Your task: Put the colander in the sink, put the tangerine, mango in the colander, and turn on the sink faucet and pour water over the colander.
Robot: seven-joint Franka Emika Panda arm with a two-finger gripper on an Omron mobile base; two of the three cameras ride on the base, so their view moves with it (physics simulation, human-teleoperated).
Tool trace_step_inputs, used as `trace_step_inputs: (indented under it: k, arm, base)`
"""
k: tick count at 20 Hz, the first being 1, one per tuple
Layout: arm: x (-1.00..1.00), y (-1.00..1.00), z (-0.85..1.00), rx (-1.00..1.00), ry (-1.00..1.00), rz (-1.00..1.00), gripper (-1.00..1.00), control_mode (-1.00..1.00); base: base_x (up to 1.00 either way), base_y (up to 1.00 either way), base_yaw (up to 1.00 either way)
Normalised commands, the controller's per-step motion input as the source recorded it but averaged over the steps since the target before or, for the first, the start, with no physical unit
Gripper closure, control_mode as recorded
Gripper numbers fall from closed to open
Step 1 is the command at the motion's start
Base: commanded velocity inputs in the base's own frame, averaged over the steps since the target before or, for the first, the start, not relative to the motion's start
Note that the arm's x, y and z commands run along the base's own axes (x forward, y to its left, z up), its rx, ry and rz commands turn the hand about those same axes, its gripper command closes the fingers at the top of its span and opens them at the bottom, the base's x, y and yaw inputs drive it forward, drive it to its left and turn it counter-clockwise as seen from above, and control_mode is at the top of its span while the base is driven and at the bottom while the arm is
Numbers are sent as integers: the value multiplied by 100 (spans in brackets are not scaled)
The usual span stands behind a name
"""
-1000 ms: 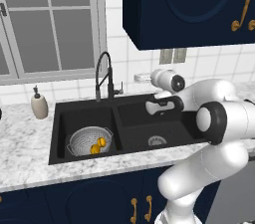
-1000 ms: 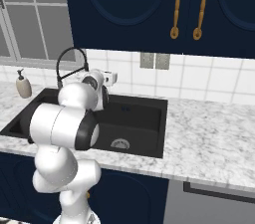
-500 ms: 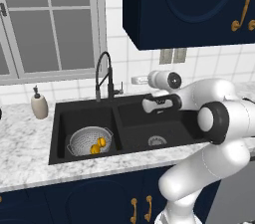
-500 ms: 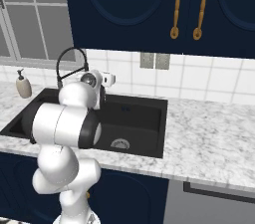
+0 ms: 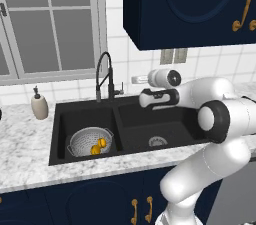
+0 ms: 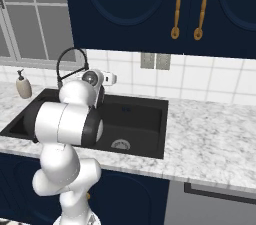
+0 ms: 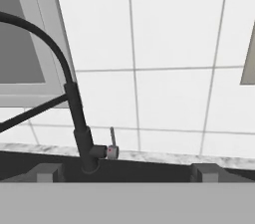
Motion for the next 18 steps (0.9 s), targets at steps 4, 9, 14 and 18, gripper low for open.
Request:
trace_step_inputs:
  k: [4, 9, 14, 18]
  arm:
    - [3, 0, -5, 0, 3, 0, -100, -100]
    - [2, 0, -4, 0, 4, 0, -100, -100]
    - [0, 0, -2, 0, 2, 0, -100, -100]
    - [0, 0, 0, 0, 0, 0, -100, -100]
  base:
    - [0, 0, 0]
    - [0, 0, 0]
    - [0, 0, 0]
    - [0, 0, 0]
